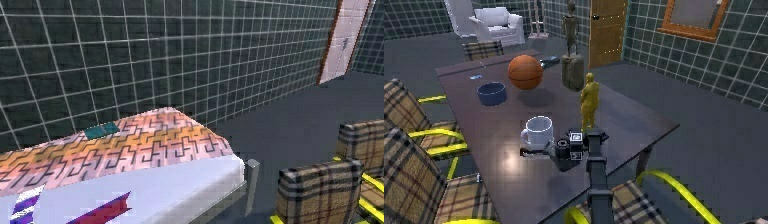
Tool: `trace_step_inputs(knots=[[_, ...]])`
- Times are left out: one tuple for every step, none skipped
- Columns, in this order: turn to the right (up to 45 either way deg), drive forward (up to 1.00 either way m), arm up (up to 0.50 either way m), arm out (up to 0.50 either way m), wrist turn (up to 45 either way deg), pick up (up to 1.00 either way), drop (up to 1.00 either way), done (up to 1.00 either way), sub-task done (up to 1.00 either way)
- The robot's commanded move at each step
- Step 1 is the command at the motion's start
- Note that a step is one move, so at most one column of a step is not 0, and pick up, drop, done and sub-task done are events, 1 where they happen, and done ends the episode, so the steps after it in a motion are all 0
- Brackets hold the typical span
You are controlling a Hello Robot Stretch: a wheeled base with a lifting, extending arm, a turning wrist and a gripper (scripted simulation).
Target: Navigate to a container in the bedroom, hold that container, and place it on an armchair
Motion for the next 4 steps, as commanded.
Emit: trace_step_inputs(knots=[[0.0,0.00,0.22,0.00,0.0,0.00,0.00,0.00,0.00],[0.0,0.00,0.00,0.00,-45.0,0.00,0.00,0.00,0.00],[0.0,0.00,0.00,0.00,-45.0,0.00,0.00,0.00,0.00],[0.0,0.00,0.00,0.00,-3.0,0.00,0.00,0.00,0.00]])
